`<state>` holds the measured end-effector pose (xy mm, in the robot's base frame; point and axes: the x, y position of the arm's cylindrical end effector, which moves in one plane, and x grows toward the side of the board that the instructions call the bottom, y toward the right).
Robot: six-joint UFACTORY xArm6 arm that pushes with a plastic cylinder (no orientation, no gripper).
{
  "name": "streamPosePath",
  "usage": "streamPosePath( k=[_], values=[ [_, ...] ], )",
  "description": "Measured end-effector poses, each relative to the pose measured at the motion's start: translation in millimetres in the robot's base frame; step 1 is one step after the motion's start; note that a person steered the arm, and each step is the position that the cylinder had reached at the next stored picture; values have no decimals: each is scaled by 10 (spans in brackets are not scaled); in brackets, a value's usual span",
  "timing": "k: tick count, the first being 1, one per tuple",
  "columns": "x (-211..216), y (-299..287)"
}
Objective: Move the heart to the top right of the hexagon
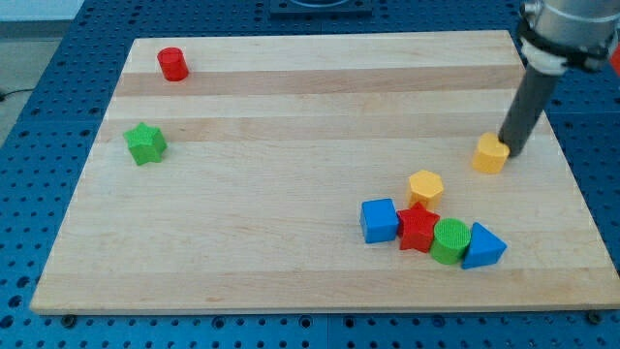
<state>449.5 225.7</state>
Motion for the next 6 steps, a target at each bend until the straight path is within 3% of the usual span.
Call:
streamPosePath(
  k=[1, 3, 5, 6],
  values=[
    [196, -71],
    [-317, -65],
    [582, -334],
    [224, 92]
  ],
)
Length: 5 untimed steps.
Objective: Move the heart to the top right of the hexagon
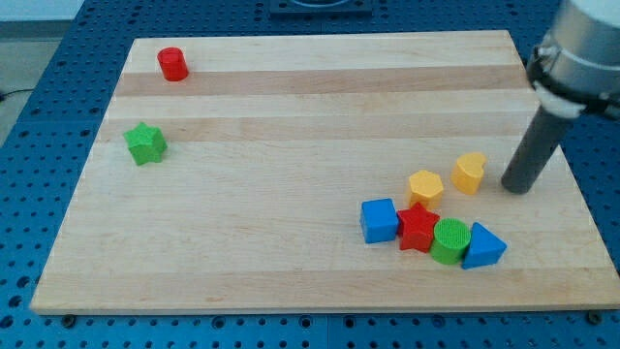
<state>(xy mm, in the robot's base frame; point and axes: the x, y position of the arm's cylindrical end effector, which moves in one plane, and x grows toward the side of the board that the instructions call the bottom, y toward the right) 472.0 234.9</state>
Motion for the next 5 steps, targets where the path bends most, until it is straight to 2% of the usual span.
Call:
streamPosePath(
  k=[1, 3, 4, 5],
  values=[
    [-243, -72],
    [227, -997],
    [389, -1068],
    [-110, -815]
  ],
)
